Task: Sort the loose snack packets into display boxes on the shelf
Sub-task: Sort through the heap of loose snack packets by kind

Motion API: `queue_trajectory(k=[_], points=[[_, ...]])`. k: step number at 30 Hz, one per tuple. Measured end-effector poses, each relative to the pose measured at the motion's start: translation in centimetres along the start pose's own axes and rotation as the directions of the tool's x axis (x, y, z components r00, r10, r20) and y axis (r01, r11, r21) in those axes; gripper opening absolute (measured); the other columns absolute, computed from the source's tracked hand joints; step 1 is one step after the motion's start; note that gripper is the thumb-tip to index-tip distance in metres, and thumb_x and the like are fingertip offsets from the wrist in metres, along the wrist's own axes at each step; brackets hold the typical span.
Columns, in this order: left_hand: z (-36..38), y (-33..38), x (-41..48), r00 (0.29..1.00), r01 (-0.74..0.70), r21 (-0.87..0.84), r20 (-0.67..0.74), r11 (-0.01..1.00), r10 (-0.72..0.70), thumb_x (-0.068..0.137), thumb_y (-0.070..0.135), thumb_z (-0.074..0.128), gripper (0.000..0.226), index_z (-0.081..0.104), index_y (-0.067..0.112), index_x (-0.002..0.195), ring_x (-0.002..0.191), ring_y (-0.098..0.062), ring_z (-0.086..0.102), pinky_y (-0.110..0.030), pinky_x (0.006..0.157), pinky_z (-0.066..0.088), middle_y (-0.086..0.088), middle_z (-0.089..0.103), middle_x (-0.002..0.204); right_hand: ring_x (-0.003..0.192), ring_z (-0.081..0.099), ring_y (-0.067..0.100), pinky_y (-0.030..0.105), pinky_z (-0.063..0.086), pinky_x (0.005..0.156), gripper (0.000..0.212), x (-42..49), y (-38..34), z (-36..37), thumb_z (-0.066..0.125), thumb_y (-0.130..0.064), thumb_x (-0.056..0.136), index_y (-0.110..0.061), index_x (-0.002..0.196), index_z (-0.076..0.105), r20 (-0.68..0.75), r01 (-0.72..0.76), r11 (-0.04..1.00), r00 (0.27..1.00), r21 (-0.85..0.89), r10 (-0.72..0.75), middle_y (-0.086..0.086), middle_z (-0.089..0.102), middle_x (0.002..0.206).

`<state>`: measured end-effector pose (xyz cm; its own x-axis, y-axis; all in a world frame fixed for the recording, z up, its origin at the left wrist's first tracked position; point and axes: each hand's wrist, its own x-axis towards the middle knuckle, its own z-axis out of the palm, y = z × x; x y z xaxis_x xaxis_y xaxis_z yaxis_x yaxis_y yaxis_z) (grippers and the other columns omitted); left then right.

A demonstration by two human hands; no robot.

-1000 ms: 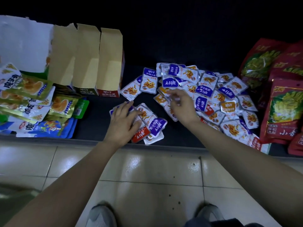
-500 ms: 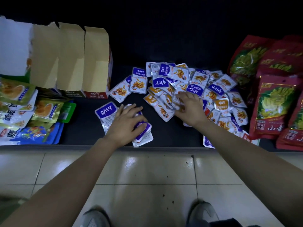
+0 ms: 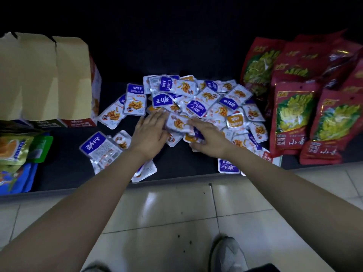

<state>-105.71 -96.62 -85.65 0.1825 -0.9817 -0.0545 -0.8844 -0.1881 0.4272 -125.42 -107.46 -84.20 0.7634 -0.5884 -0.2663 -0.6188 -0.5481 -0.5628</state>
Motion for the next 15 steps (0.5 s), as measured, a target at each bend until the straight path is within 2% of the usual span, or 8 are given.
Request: queue_trajectory(k=[1, 3, 5, 6, 8, 12, 15], points=[[-0.1, 0.0, -0.2, 0.999, 0.01, -0.012, -0.037, 1.0, -0.01, 0.103, 0.028, 0.037, 0.056, 0.02, 0.016, 0.155, 0.149, -0.022, 0.014, -0.04, 0.12, 0.005, -0.005, 0.02, 0.161, 0.145, 0.025, 0.02, 0.034, 0.021, 0.119, 0.066, -0.2, 0.1, -0.3, 0.065, -0.021, 0.091, -0.02, 0.149, 0.033, -0.033, 0.029, 0.995, 0.999, 0.091, -0.027, 0.004, 0.028, 0.157], [-0.4, 0.2, -0.8, 0.994, -0.021, -0.035, -0.112, 0.999, 0.017, 0.098, 0.031, 0.031, 0.056, 0.028, 0.014, 0.152, 0.146, -0.028, 0.02, -0.043, 0.118, 0.011, -0.01, 0.028, 0.157, 0.136, 0.037, 0.021, 0.037, 0.033, 0.113, 0.054, -0.9, 0.4, -1.1, 0.063, -0.012, 0.09, -0.016, 0.141, 0.045, -0.193, 0.076, 0.982, 0.98, 0.17, -0.042, 0.006, 0.044, 0.146], [-0.7, 0.9, -0.6, 0.985, -0.119, -0.001, -0.122, 0.993, 0.118, 0.091, 0.034, 0.023, 0.062, 0.039, 0.017, 0.148, 0.144, -0.031, 0.023, -0.047, 0.117, 0.014, -0.012, 0.032, 0.155, 0.13, 0.042, 0.025, 0.043, 0.035, 0.109, 0.05, -1.7, 0.9, -1.7, 0.058, -0.015, 0.087, -0.013, 0.136, 0.05, -0.359, 0.067, 0.991, 0.933, 0.12, -0.019, 0.008, 0.05, 0.138], [-0.6, 1.5, -0.2, 0.98, -0.172, 0.014, -0.097, 0.985, 0.173, 0.089, 0.036, 0.022, 0.063, 0.043, 0.019, 0.146, 0.145, -0.032, 0.023, -0.048, 0.117, 0.014, -0.011, 0.033, 0.155, 0.13, 0.041, 0.026, 0.046, 0.033, 0.109, 0.052, -2.3, 1.1, -2.1, 0.055, -0.02, 0.085, -0.014, 0.136, 0.05, -0.399, 0.03, 0.996, 0.917, 0.08, 0.004, 0.008, 0.05, 0.138], [-0.1, 3.3, 0.9, 0.966, -0.258, 0.015, -0.001, 0.966, 0.258, 0.088, 0.042, 0.02, 0.065, 0.043, 0.026, 0.146, 0.147, -0.029, 0.017, -0.047, 0.119, 0.007, -0.007, 0.026, 0.159, 0.134, 0.036, 0.026, 0.048, 0.025, 0.112, 0.06, -3.6, 2.0, -2.8, 0.052, -0.03, 0.081, -0.017, 0.14, 0.046, -0.382, -0.089, 0.996, 0.92, 0.003, 0.083, 0.006, 0.044, 0.143], [2.8, 5.8, 2.0, 0.905, -0.409, 0.161, 0.194, 0.898, 0.378, 0.087, 0.063, 0.006, 0.072, 0.02, 0.037, 0.153, 0.151, -0.022, 0.001, -0.044, 0.117, -0.015, 0.001, 0.008, 0.164, 0.144, 0.017, 0.027, 0.048, 0.015, 0.112, 0.082, -7.3, 4.8, -3.8, 0.057, -0.046, 0.081, -0.02, 0.152, 0.023, -0.217, -0.343, 0.934, 0.923, -0.095, 0.317, 0.009, 0.02, 0.157], [3.8, 5.0, 1.7, 0.908, -0.403, 0.19, 0.207, 0.895, 0.365, 0.089, 0.06, 0.008, 0.069, 0.019, 0.038, 0.153, 0.151, -0.02, 0.003, -0.047, 0.117, -0.015, 0.001, 0.012, 0.163, 0.148, 0.005, 0.03, 0.049, 0.015, 0.114, 0.09, -9.4, 6.5, -2.9, 0.06, -0.048, 0.089, -0.017, 0.155, 0.008, -0.128, -0.482, 0.858, 0.876, -0.176, 0.465, 0.013, 0.002, 0.161]])
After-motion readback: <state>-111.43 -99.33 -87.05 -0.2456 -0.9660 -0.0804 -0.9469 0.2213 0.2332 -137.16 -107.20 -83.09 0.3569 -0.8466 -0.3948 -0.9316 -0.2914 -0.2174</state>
